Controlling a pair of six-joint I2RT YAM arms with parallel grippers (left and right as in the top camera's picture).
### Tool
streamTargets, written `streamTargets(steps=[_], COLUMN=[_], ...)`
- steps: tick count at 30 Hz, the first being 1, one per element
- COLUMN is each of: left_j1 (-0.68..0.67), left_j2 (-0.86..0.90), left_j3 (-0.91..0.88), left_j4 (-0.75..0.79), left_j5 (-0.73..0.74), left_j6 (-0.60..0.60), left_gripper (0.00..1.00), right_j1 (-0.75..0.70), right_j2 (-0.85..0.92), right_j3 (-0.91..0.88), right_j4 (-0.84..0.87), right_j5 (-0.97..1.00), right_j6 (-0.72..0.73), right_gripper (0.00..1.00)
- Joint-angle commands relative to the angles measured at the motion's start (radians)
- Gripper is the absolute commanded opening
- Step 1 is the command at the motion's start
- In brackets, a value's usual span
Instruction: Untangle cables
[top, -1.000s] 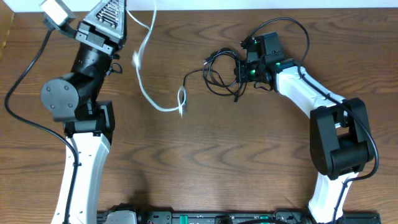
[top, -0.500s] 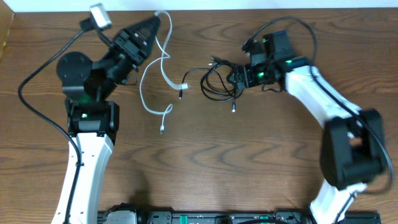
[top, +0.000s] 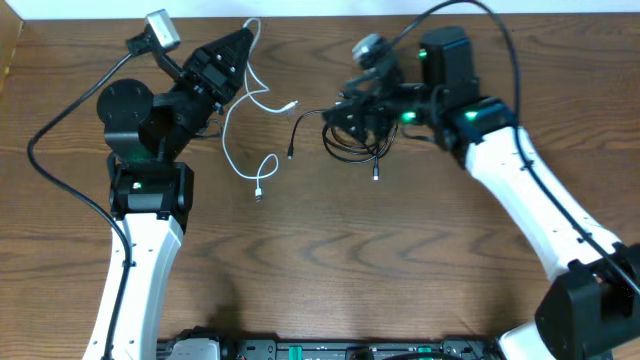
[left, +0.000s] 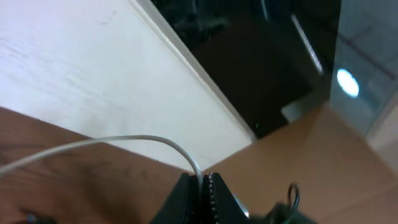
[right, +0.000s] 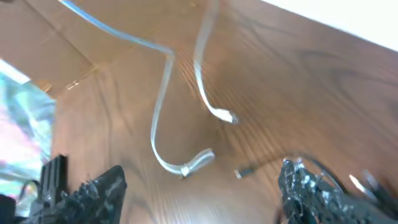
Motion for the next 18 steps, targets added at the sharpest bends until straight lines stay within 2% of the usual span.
streamTargets(steps=[1, 8, 14, 18], left_j1=[0.000, 0.000, -0.001, -0.005], left_j2=[-0.013, -0.013, -0.013, -0.013], left_j3=[0.021, 0.021, 0.021, 0.021], left_j4=[0.005, 0.005, 0.005, 0.005], left_j5=[-0.063, -0.057, -0.019, 0.000], left_j6=[-0.200, -0.455, -0.542, -0.549], left_gripper=[0.07, 0.08, 0.07, 0.08], right_j1=[0.062, 0.133, 0.174, 0.184], right_j2=[0.013, 0.019, 0.065, 0.115], right_j3=[0.003, 0.003, 0.003, 0.003], right_j4=[0.087, 0.208, 0.328, 0.428], right_j5=[-0.039, 0.045, 0.099, 0.099], right_j6=[0.016, 0.026, 0.107, 0.163], right_gripper=[0.73, 0.73, 0.73, 0.72])
